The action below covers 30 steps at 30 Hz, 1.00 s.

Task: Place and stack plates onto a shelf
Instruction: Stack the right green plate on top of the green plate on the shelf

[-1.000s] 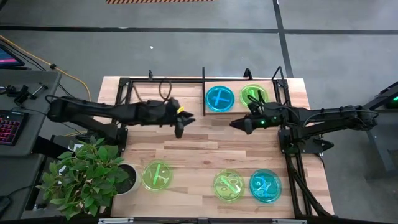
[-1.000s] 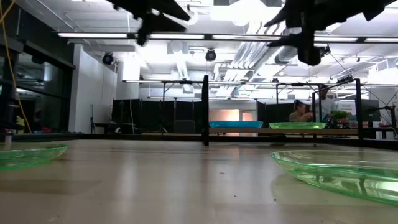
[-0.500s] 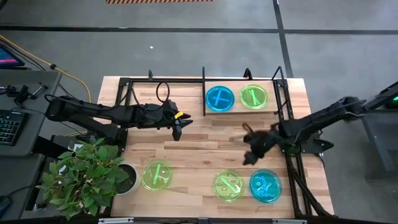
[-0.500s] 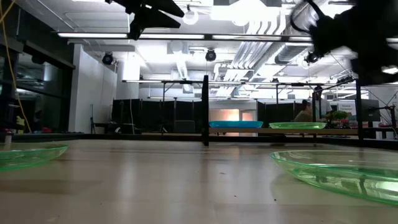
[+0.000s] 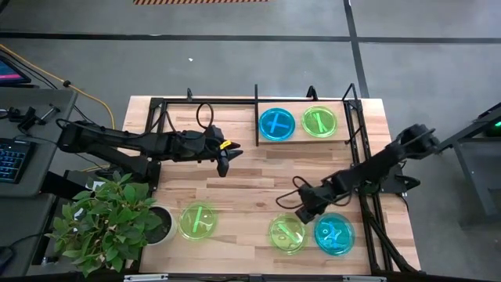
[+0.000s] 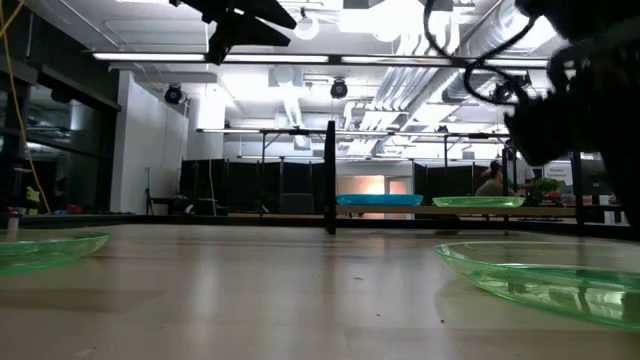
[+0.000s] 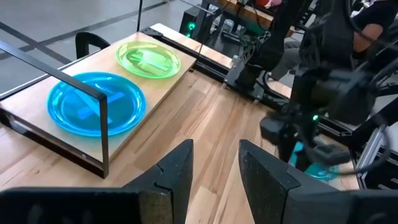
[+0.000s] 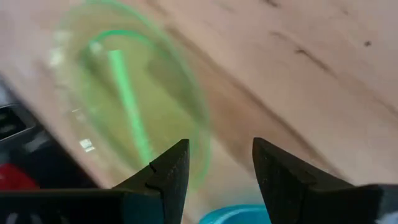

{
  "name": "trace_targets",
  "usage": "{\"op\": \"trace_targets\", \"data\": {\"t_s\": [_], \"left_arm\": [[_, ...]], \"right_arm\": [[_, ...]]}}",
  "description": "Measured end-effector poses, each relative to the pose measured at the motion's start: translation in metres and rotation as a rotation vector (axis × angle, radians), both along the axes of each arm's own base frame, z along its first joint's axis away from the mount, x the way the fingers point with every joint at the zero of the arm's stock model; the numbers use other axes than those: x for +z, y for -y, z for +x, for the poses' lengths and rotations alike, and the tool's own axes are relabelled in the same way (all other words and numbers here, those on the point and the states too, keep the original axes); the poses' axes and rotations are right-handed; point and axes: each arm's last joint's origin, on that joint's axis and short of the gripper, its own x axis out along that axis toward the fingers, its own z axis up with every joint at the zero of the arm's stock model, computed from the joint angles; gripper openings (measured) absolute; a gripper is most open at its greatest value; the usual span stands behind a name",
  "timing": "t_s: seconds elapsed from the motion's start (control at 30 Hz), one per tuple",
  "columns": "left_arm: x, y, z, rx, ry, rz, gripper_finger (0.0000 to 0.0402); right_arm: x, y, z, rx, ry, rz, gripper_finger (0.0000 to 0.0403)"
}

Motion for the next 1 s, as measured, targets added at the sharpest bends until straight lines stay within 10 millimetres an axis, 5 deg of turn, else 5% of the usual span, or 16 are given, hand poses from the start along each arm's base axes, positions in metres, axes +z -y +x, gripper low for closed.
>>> {"op": "trace_targets", "data": {"t_s": [0.57, 0.83, 1.0], "left_arm": [[0.000, -0.001, 0.000, 0.009, 0.003, 0.001, 0.0117], [0.000, -0.001, 0.000, 0.025, 0.003, 0.007, 0.0117], [0.000, -0.003, 0.000, 0.037, 0.002, 0.009, 0.0117]], "right_arm": [[-0.017, -0.006, 0.012, 0.046, 0.046, 0.000, 0.0154], [-0.020, -0.004, 0.009, 0.049, 0.014, -0.050, 0.0020], [-0.015, -0.003, 0.009, 0.069, 0.049, -0.049, 0.0012]]}}
